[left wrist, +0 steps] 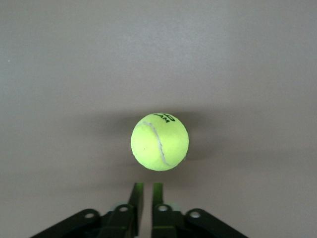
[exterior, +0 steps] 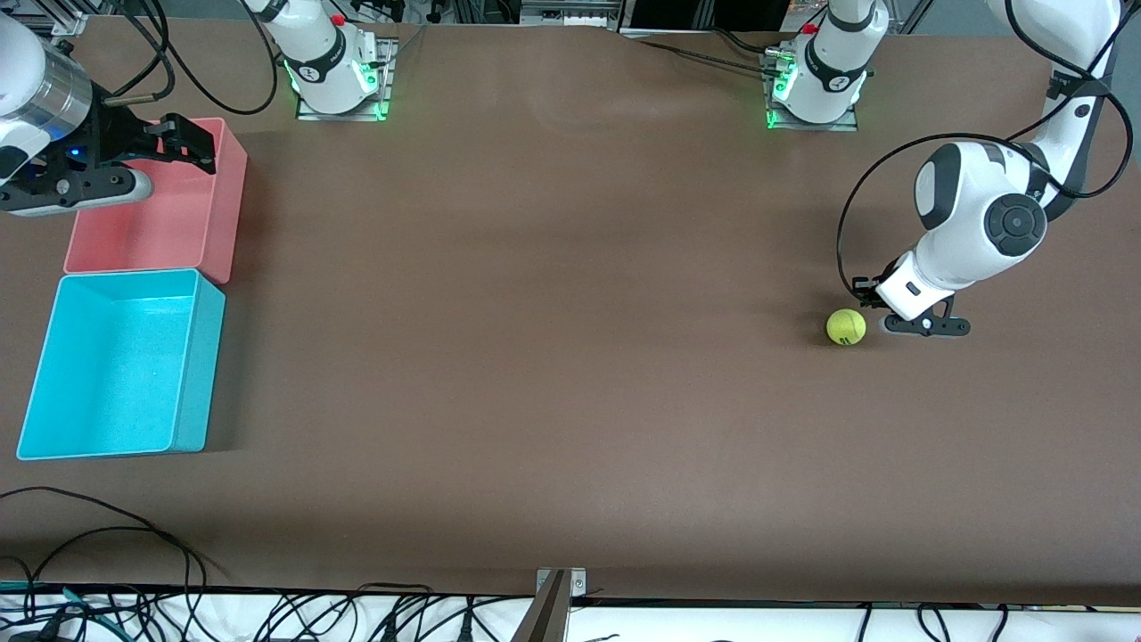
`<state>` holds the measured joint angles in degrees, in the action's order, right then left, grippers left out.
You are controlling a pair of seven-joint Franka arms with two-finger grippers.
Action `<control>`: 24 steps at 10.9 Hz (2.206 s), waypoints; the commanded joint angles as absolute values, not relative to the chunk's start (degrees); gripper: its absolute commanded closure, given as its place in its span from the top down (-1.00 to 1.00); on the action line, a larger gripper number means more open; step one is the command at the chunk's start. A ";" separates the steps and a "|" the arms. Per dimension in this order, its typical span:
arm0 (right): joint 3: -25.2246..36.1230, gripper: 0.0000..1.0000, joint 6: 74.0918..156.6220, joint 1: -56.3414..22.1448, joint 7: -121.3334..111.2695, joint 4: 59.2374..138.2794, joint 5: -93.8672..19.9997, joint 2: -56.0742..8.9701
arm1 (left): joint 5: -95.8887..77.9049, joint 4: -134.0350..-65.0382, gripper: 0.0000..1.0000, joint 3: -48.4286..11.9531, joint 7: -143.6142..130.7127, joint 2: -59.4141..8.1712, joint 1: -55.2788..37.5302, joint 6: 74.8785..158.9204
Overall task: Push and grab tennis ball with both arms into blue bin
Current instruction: 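Lower the left gripper beside the tennis ball on the table, then push the tennis ball with the left gripper toward the cyan bin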
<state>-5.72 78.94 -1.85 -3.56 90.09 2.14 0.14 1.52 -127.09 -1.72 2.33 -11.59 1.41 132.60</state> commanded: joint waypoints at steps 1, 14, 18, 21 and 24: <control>-5.80 1.00 78.22 -1.76 -4.57 89.21 2.72 0.44 | 0.97 -127.53 -1.00 -1.76 22.16 -11.42 3.06 133.41; -5.98 1.00 78.22 -1.93 -4.31 89.30 2.64 0.18 | 0.70 -126.91 -1.00 -1.76 83.56 -20.30 7.56 144.23; -6.06 1.00 78.22 -2.02 -4.39 89.47 2.55 -0.09 | 0.53 -126.92 -1.00 -1.76 88.41 -22.05 7.99 144.49; -5.98 1.00 78.13 -2.02 -4.39 89.56 2.46 0.00 | 0.44 -126.83 -1.00 -1.85 88.42 -23.03 8.17 145.37; -5.98 1.00 77.96 -2.02 -4.39 89.56 2.63 -0.09 | -0.87 -126.74 -1.00 -1.85 88.42 -23.90 8.00 146.07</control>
